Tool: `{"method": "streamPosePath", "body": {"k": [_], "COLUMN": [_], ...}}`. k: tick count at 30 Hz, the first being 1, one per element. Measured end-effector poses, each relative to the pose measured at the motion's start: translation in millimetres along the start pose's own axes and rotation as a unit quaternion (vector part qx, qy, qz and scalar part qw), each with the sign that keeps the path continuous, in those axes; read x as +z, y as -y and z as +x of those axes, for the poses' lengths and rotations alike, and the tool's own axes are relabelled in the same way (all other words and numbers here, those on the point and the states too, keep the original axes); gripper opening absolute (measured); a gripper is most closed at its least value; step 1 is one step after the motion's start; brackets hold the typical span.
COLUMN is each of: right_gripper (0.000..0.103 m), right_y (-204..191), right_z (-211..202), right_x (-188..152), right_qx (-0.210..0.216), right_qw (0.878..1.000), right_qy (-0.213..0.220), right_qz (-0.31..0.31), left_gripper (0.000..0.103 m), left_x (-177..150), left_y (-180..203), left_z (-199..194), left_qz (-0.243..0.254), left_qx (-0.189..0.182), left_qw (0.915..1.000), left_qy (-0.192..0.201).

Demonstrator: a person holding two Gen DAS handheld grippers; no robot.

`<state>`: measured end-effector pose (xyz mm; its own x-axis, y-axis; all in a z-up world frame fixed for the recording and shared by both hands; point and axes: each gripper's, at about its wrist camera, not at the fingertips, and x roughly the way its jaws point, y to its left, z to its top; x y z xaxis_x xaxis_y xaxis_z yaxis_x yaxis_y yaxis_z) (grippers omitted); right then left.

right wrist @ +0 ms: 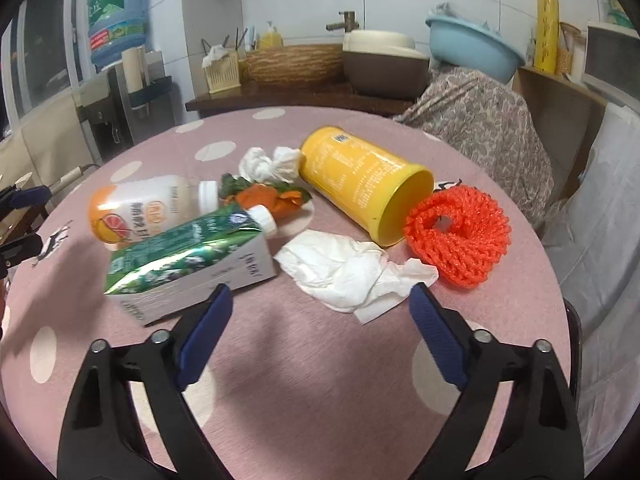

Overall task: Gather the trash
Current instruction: 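Grasp the white tissue with the right tool while the left grasps the orange-labelled bottle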

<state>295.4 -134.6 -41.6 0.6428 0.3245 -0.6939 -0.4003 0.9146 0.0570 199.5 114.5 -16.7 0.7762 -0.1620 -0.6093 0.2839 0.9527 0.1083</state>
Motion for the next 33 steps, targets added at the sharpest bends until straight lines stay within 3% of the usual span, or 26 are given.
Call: {"method": "streamPosePath", "body": {"k": [3, 8, 12, 15, 26, 31, 33], "right_gripper": [0.083, 0.065, 0.034, 0.024, 0.020, 0.020, 0.020], "right_y": [0.6, -1.1, -0.6, -1.5, -5.1, -8.0, -10.3], "right_z": [17.4, 41.2, 47.1, 45.1, 27.8, 23.1, 21.8], "right_x": [4.7, 11.8, 10.5, 8.7, 1.2, 1.3, 1.0], "right_qx": [-0.010, -0.021, -0.024, -0.020, -0.006, 0.000, -0.002], "right_qw": [1.000, 0.998, 0.997, 0.997, 0.998, 0.999, 0.998], "right_qy": [-0.017, -0.050, -0.061, -0.060, -0.043, -0.037, -0.036], "right_qz": [-0.014, -0.034, -0.036, -0.040, -0.036, -0.039, -0.044], "left_gripper": [0.098, 0.098, 0.098, 0.098, 0.098, 0.081, 0.068], "left_x": [8.1, 25.4, 41.8, 50.2, 53.5, 50.9, 48.9], "left_y": [2.4, 5.4, 13.9, 17.5, 24.7, 21.4, 20.8], "left_z": [8.4, 23.5, 42.8, 62.6, 104.7, 115.7, 117.0], "left_qz": [0.021, 0.053, 0.111, 0.136, 0.221, 0.225, 0.225], "left_qx": [-0.004, -0.014, -0.029, -0.036, -0.023, -0.020, -0.023], "left_qw": [0.9998, 0.9981, 0.9913, 0.9844, 0.9563, 0.9503, 0.9494], "left_qy": [-0.007, -0.028, -0.065, -0.106, -0.190, -0.214, -0.218]}}
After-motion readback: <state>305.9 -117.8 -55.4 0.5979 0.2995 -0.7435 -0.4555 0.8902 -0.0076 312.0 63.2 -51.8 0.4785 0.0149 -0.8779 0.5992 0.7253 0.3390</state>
